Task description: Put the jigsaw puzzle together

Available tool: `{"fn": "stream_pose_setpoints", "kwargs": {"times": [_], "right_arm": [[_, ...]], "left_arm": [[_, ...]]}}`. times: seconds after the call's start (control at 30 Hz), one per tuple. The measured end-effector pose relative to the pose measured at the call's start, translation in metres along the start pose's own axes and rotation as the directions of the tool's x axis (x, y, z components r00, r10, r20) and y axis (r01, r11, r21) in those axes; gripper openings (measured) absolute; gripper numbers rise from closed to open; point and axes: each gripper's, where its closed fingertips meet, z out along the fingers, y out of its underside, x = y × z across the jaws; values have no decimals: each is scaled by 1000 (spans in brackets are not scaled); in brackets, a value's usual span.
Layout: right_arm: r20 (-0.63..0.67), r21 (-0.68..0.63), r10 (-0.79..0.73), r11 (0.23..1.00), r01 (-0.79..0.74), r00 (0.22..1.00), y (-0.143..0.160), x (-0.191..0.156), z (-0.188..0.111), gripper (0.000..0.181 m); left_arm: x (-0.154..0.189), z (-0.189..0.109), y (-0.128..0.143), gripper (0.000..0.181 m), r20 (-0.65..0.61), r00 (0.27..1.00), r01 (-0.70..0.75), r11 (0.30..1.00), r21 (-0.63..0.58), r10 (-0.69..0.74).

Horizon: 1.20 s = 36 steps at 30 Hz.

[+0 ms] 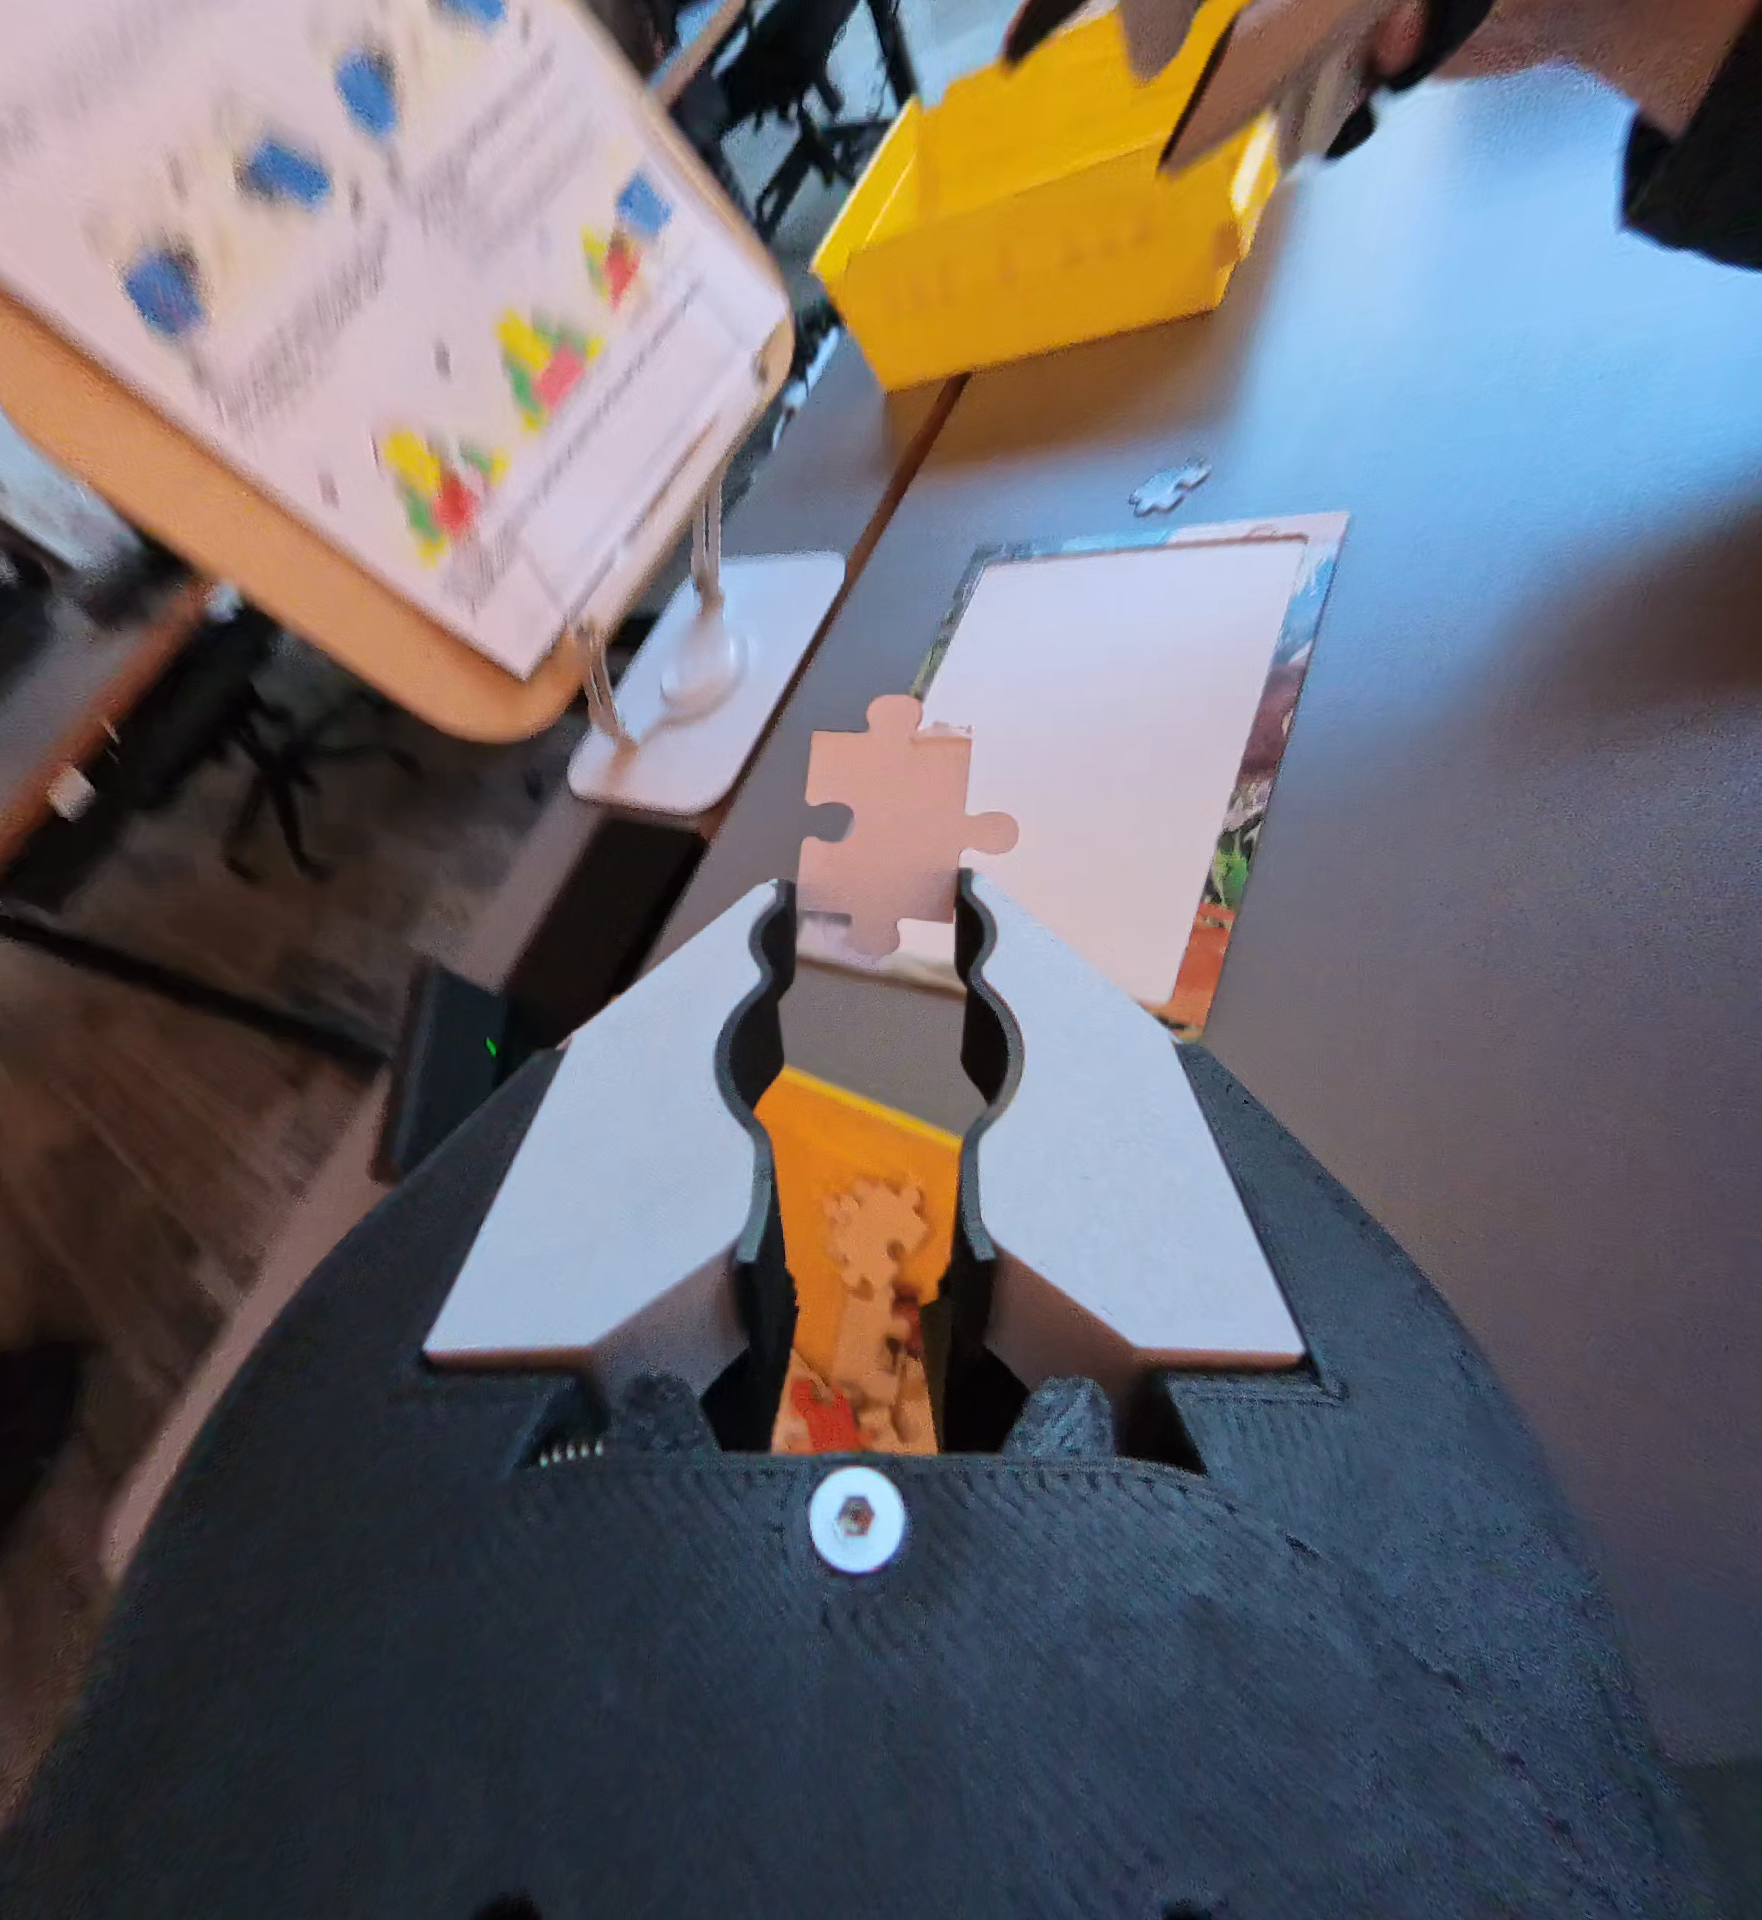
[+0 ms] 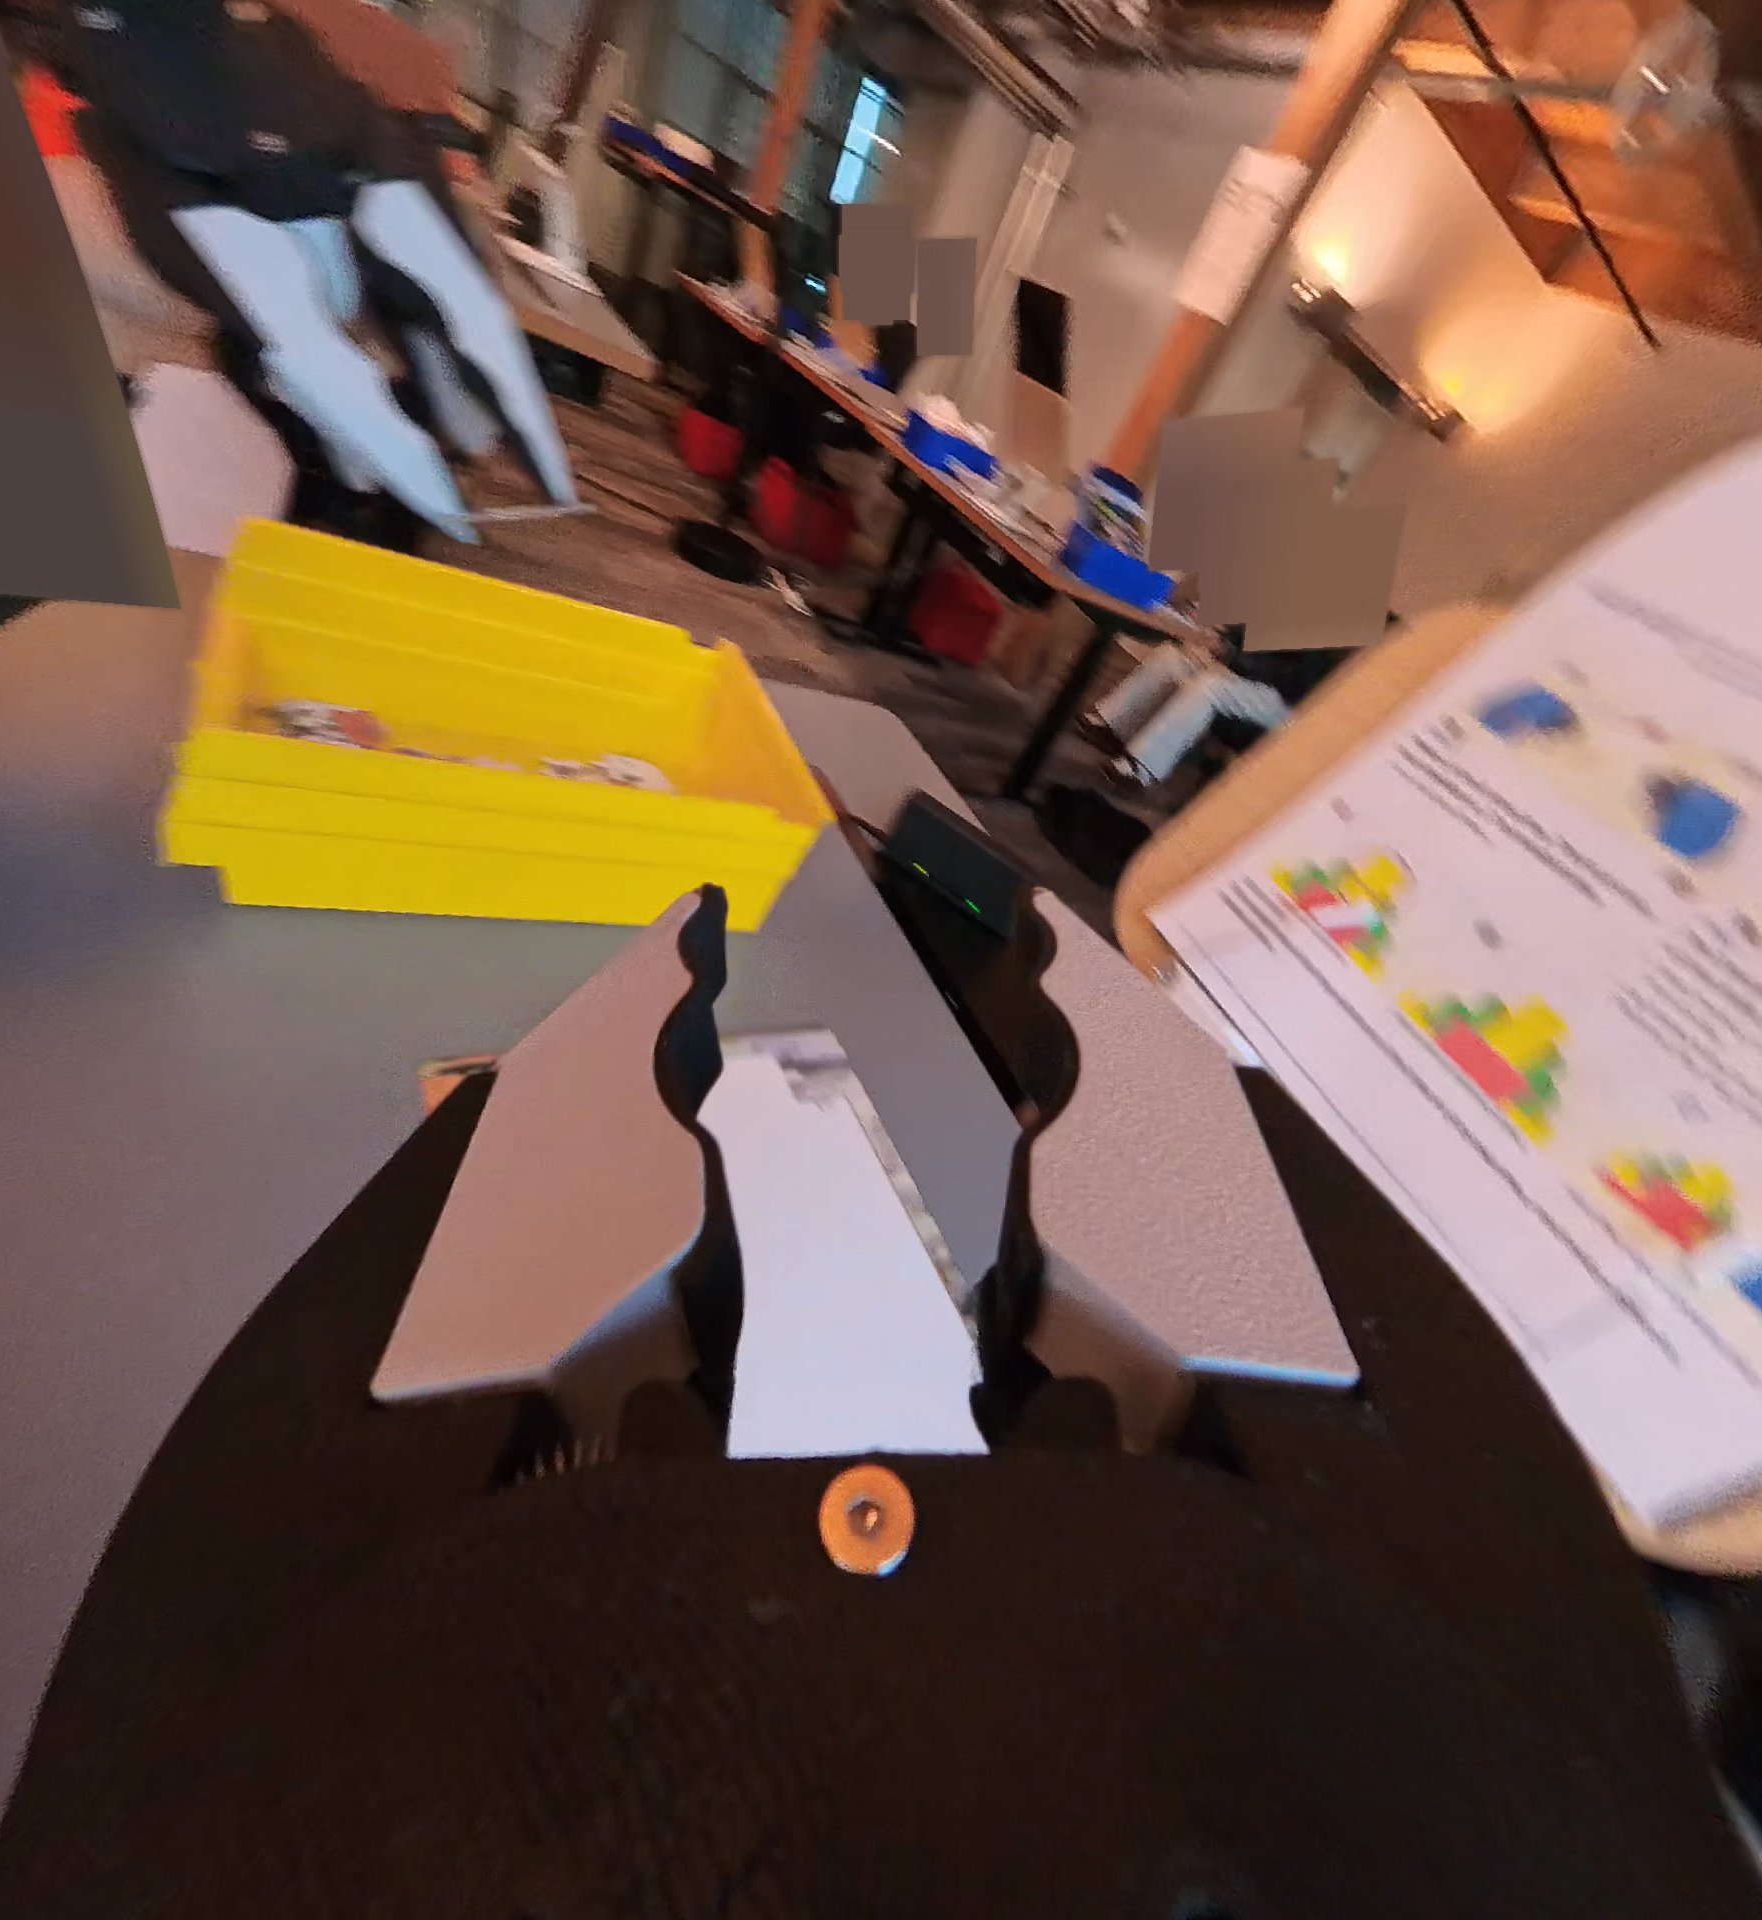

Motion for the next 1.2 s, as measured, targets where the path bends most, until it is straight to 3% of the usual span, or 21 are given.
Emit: {"fn": "stream_pose_setpoints", "kwargs": {"times": [0.13,0.23,0.43,0.63,0.9,1.2], "right_arm": [[115,55,-228,973,223,967,-35,-64,16,52],[132,92,-416,909,407,900,-50,-102,22,40],[108,55,-672,739,671,732,-44,-133,31,30],[105,40,-717,696,717,689,-38,-135,33,12],[126,7,-743,663,749,657,-27,-138,38,8],[155,33,-686,723,690,711,-28,-142,37,0]], "left_arm": [[25,4,-34,29,28,984,-173,984,-30,174],[44,9,-48,29,1,973,-231,972,-45,232],[79,24,-54,29,-143,961,-248,966,-70,236],[89,34,-48,29,-202,956,-241,964,-114,215],[95,37,-51,29,-228,955,-222,967,-127,189],[100,36,-46,29,-291,950,-165,974,-152,115]]}}
